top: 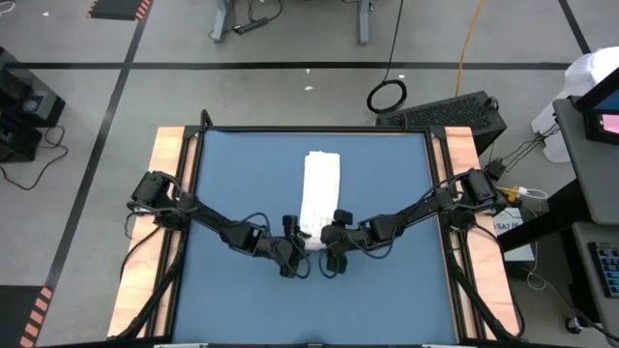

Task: Roll towel into tight, uniform cylinder
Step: Roll the white towel

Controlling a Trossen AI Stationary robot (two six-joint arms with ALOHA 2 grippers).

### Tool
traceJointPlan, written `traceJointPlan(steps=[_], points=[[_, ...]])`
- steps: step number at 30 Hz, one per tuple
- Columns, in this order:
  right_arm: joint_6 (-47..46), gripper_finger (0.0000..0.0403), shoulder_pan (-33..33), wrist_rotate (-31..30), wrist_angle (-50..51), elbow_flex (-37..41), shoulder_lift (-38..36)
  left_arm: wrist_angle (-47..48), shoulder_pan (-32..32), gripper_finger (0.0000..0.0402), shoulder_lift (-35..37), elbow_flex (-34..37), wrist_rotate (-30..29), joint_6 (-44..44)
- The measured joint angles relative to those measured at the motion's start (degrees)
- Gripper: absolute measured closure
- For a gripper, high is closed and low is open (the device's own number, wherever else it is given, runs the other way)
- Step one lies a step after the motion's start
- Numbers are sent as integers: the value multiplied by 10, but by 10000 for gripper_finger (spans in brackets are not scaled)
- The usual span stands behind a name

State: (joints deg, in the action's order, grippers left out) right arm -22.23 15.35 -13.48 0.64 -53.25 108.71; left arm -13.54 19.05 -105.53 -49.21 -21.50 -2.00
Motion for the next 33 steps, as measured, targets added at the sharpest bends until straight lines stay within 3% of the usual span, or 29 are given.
traceJointPlan(steps=[4,8,14,19,25,33], points=[[8,183,3,-1,0,0,0,-2,-10,139,-8,-1,5,11],[20,175,14,-29,-1,2,-3,9,-30,148,-8,-1,47,38],[40,126,53,-104,22,7,-46,15,-63,219,-8,-2,131,76],[118,96,105,-189,23,7,-57,14,-77,268,-8,-1,170,76],[161,99,155,-293,15,6,-40,13,-90,271,-8,-1,211,90],[185,104,189,-340,-20,4,-38,13,-91,270,-8,-1,217,92]])
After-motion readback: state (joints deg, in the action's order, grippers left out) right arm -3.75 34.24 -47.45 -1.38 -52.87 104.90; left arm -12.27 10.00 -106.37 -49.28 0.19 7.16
